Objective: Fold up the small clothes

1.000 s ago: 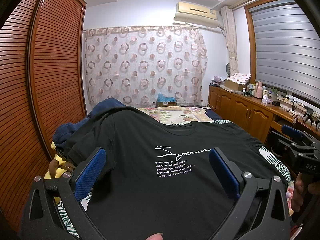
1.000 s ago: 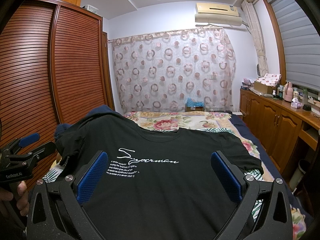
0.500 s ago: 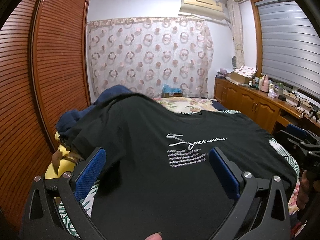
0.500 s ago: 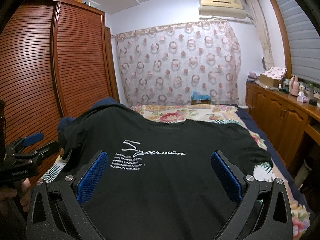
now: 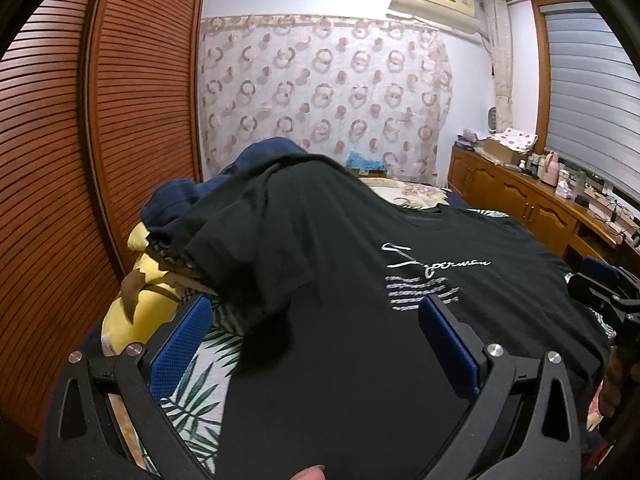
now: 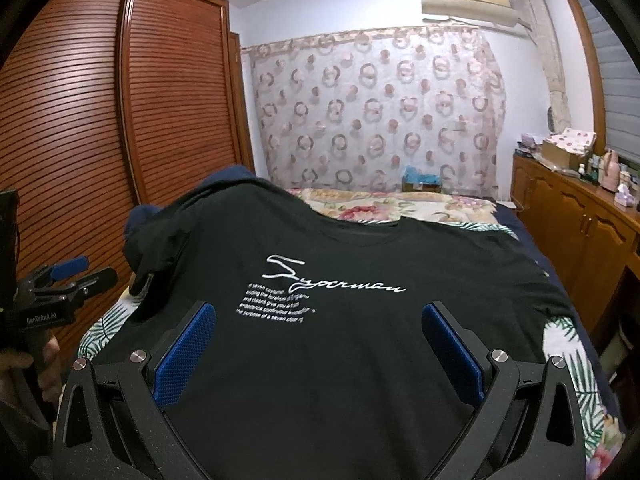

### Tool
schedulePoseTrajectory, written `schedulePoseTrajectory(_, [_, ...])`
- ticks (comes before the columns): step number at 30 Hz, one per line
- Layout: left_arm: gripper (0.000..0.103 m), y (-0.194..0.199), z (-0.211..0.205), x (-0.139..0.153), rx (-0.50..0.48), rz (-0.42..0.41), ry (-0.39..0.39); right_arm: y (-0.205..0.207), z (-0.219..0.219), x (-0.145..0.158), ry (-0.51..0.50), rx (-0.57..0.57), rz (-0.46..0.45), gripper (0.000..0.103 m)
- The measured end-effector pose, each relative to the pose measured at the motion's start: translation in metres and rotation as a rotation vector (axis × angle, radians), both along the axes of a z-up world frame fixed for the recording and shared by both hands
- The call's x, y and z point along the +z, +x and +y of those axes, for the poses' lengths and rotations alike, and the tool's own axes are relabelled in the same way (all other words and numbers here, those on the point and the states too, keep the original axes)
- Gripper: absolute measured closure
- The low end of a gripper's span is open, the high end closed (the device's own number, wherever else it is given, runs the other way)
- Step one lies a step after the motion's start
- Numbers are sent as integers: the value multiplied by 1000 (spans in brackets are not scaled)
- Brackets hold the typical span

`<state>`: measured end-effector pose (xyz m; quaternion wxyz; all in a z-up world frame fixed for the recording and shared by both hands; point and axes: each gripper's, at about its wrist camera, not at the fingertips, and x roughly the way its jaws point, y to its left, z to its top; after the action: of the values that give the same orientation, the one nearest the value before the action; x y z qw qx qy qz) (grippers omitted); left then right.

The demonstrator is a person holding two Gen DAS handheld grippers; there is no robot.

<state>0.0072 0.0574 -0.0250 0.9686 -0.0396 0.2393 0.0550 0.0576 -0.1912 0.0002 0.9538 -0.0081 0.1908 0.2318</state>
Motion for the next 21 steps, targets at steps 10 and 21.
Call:
schedulePoseTrajectory(10, [0, 20, 56, -7, 23, 26, -21, 50, 14, -6, -55, 107, 73, 0])
schedulePoseTrajectory(21, [21, 61, 115, 10, -1, 26, -74, 121, 29, 7, -103, 211, 144, 0])
